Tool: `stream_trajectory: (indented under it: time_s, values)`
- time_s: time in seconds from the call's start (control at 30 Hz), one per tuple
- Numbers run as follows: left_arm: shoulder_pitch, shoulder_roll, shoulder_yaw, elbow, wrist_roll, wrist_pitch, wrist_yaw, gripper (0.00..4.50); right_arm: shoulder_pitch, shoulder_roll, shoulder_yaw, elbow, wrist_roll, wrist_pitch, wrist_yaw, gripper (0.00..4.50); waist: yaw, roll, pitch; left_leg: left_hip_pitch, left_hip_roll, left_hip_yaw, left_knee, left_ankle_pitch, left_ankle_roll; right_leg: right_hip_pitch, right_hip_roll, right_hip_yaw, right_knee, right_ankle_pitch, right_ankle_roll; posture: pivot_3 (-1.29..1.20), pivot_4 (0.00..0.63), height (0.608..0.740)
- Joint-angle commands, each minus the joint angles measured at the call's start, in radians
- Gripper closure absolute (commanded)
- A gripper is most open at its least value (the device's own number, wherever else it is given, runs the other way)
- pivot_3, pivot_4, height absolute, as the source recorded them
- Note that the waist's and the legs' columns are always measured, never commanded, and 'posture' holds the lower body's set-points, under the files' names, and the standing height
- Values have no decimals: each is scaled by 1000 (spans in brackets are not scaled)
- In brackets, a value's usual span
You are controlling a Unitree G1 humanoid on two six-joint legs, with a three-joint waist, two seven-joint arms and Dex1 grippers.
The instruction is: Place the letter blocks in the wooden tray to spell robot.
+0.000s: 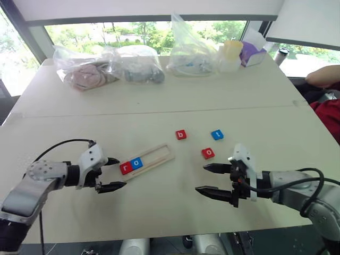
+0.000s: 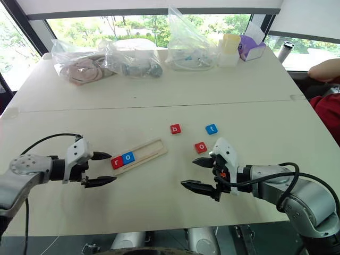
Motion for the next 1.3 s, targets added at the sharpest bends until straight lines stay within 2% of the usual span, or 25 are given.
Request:
stream_trajectory:
  time_s: [0.03, 0.37, 0.5, 0.63, 0.9, 1.0, 1.1, 1.17, 1.2, 1.3]
  values:
    - [-14, -12, -24, 31, 40, -41, -1, 0, 4, -17, -18, -49, 13, -11, -7, 76, -1, 0, 0, 0, 0, 0, 0, 0, 0, 0, 0, 0, 0, 0, 0, 0, 150, 740]
    - [-10, -68, -97, 78, 137, -107, 24, 0, -16, -19, 15, -20, -37, -41, -12, 76, 3, 3, -4, 3, 0, 0, 3, 0, 0, 1, 0, 0, 6, 0, 0, 0, 150, 740]
    - [-9, -88, -90, 71, 139, -130, 34, 1131, -12, -29, 15, -2, -63, -55, -5, 0, 3, 5, -7, 3, 0, 0, 3, 0, 0, 2, -1, 0, 6, -1, 0, 0, 150, 740]
    - [-86, -89, -112, 138, 209, -242, 28, 1131, -1, -29, 16, 9, -79, -68, 3, 0, 20, 6, -7, 3, -1, 0, 3, 0, 0, 2, -1, 0, 6, -1, 0, 0, 150, 740]
    - [-281, -63, -208, 284, 209, -443, -247, 1131, 14, -21, 3, 30, -88, -83, -2, 0, 21, 5, -7, 1, -1, 1, 5, 0, 0, 2, 0, 0, 6, -1, 0, 0, 150, 740]
    - [-375, -85, -257, 405, 253, -524, -308, 1131, 23, -14, -6, 35, -94, -89, -14, 0, 21, 5, -7, 1, -1, 2, 4, 0, 0, 1, 1, 0, 6, -1, 0, 0, 150, 740]
    - [-454, -138, -284, 516, 268, -533, -330, 1131, 32, -3, -9, 21, -94, -86, -32, 0, 21, 5, -7, 1, -1, 2, 4, 0, 1, 1, 1, 0, 7, 0, 0, 0, 150, 740]
    - [-479, -162, -298, 551, 273, -514, -348, 291, 40, 6, -16, 4, -87, -78, -50, 0, 21, 5, -7, 1, -1, 1, 5, 0, 1, 1, 1, 0, 7, -1, 1, 0, 150, 740]
    - [-476, -165, -300, 547, 267, -494, -362, 34, 43, 9, -19, -2, -86, -76, -57, 0, 21, 5, -7, 1, -1, 1, 5, 0, 1, 1, 1, 0, 7, -1, 1, 0, 150, 740]
    - [-457, -164, -292, 524, 262, -476, -377, 34, 42, 27, -35, -2, -72, -74, -79, 0, 19, 5, -7, 1, -1, 1, 5, 0, 1, 2, 1, 0, 7, -1, 1, 0, 150, 740]
